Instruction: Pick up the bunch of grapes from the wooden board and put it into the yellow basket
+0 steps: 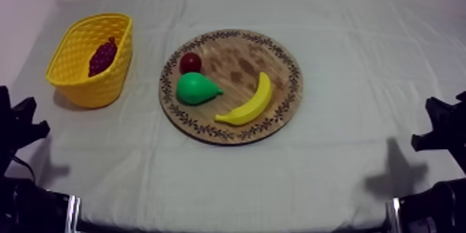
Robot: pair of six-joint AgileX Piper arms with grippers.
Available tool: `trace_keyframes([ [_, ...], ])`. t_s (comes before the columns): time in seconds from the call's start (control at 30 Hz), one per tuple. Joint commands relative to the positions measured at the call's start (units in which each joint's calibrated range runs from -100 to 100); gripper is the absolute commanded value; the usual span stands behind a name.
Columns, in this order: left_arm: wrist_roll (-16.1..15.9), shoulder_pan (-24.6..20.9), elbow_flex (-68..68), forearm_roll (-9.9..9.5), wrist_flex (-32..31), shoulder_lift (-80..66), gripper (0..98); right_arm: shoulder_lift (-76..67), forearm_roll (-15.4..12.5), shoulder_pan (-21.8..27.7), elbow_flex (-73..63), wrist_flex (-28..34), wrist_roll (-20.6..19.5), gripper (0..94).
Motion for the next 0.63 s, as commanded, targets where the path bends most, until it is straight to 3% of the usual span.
trace_keyframes([
  [0.0, 4.62, -0.11, -0.19, -0.18, 0.56, 0.01, 0.0, -0.02, 0.00, 0.00, -0.01, 0.04, -0.01, 0.5],
  [0.4, -5.33, 0.93, -0.38, -0.33, 1.06, 0.01, 0.0, -0.02, 0.00, 0.00, -0.01, 0.04, -0.01, 0.5],
  [0.6, -7.13, 1.03, -0.38, -0.33, 1.07, 0.01, 0.0, -0.02, 0.00, 0.00, -0.01, 0.04, -0.01, 0.5],
])
